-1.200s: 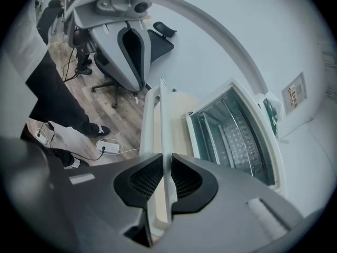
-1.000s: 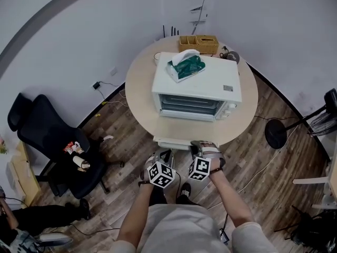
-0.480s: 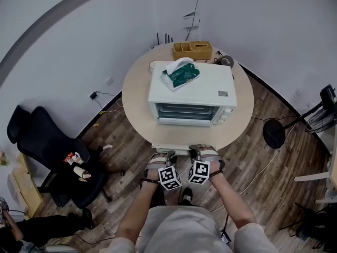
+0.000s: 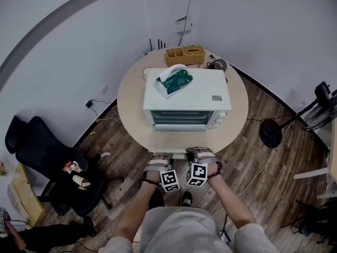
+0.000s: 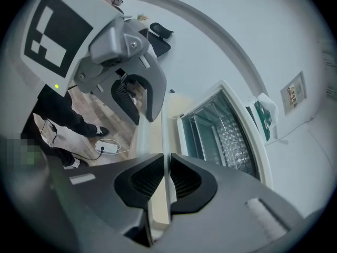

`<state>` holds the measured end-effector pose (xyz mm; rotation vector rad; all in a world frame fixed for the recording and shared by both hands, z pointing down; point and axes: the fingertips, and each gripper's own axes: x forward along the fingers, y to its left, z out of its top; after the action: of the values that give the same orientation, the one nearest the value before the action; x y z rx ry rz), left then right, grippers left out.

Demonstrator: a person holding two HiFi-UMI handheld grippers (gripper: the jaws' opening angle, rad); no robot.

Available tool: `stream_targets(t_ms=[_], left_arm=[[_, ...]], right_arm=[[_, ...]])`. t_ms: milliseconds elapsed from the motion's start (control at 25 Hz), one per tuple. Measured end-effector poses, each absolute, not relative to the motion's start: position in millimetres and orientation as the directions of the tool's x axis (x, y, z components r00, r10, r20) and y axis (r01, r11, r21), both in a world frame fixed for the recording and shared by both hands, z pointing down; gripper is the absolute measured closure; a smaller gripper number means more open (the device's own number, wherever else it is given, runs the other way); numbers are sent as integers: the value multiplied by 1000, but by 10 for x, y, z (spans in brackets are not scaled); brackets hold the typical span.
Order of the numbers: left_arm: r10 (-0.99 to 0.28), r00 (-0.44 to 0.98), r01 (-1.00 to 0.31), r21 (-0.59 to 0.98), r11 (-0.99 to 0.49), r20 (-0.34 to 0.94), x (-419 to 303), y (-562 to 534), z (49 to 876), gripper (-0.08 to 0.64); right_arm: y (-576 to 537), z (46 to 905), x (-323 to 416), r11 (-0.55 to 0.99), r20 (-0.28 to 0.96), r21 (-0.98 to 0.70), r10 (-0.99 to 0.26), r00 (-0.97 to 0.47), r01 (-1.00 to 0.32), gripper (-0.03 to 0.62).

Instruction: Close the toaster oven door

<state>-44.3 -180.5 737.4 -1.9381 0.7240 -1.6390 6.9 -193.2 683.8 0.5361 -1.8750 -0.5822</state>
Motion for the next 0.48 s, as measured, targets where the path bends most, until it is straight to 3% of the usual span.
stream_targets(t_ms=[480], left_arm=[[-694, 149, -75, -691, -718, 705, -448, -1931, 7182, 414]], right_arm=[[-1852, 6565, 157, 748, 639, 635, -650, -411, -196, 551]])
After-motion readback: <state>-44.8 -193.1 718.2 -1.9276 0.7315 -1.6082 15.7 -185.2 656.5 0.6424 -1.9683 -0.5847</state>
